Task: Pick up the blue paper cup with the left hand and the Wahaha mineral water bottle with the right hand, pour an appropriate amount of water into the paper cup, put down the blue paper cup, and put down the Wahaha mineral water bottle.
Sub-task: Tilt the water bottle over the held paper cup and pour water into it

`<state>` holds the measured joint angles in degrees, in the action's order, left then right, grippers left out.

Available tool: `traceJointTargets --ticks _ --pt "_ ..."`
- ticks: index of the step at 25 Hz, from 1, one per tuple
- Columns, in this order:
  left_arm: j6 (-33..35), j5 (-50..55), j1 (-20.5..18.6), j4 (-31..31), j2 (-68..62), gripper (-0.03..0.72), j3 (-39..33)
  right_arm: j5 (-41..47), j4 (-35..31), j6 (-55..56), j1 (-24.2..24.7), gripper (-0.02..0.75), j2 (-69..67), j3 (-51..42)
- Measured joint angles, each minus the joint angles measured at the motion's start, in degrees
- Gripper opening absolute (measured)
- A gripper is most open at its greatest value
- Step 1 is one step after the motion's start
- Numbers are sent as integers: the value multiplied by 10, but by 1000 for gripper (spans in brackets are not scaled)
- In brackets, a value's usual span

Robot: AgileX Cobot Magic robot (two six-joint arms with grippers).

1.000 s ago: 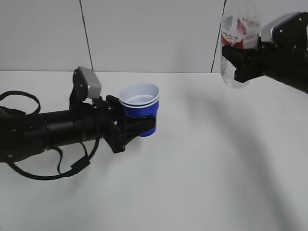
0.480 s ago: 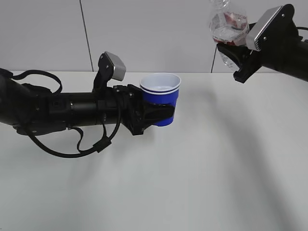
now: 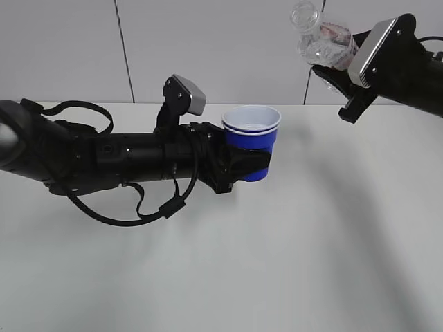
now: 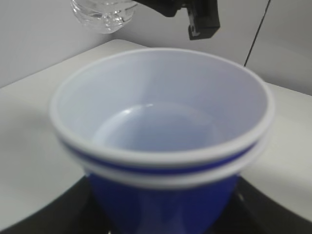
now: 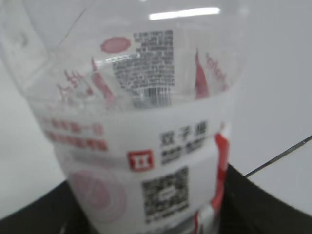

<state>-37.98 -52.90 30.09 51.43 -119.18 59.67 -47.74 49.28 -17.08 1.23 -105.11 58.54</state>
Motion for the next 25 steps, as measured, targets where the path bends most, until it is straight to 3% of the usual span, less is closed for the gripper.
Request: traceJointTargets --ticks 9,17,25 --pt "3 -5 0 8 -17 423 13 1 21 -55 -5 384 0 0" --pt "20 -28 0 76 -18 423 13 1 22 -106 -11 384 -17 9" --pt "44 -29 0 81 -18 423 13 1 23 -148 -11 384 -19 9"
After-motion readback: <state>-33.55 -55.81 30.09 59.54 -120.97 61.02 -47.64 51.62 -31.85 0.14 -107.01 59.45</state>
